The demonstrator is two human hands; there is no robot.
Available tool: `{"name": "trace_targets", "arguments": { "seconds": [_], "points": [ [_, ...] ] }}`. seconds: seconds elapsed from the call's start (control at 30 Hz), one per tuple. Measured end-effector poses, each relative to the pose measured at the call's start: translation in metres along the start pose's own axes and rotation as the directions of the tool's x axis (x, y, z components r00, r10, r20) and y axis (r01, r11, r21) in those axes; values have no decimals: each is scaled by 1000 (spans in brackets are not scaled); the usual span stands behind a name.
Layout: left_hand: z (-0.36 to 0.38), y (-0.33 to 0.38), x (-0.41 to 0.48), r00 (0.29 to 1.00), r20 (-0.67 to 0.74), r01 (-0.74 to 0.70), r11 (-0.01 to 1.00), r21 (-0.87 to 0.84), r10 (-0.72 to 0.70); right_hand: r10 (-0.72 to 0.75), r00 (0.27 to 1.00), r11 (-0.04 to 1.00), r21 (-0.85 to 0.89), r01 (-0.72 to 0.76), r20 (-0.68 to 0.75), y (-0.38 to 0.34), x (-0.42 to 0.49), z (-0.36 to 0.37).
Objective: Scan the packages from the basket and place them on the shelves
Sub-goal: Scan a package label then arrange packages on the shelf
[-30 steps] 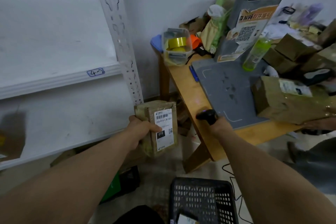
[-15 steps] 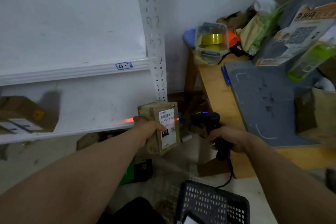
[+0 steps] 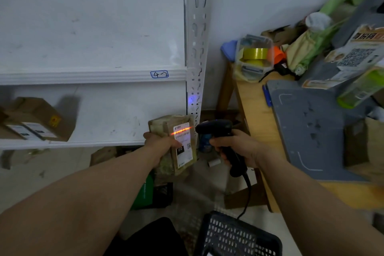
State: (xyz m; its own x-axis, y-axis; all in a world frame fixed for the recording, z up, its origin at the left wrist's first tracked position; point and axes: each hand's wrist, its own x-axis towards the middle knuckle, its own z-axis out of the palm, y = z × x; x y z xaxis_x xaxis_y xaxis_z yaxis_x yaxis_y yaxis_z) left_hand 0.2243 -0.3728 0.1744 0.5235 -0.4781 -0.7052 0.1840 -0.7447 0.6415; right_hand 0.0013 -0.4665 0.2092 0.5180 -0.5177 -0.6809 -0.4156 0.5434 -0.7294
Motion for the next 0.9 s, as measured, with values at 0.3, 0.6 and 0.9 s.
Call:
{"name": "trace_targets", "arguments": {
  "seconds": [0.3,0.6,0.9],
  "points": [
    [4,0,-4,999,35,-11,999,36,9,12,999,999,-29,-13,-40,1,-9,-13],
    [40,8,-9,972,232,-43,996,77,24,32,826,887,-365,-283,-562,42,-2,-95],
    [66,17,-21,939,343,-57,996,62,33,90,728,856,-320,-405,-680,87,7,-113]
  ]
}}
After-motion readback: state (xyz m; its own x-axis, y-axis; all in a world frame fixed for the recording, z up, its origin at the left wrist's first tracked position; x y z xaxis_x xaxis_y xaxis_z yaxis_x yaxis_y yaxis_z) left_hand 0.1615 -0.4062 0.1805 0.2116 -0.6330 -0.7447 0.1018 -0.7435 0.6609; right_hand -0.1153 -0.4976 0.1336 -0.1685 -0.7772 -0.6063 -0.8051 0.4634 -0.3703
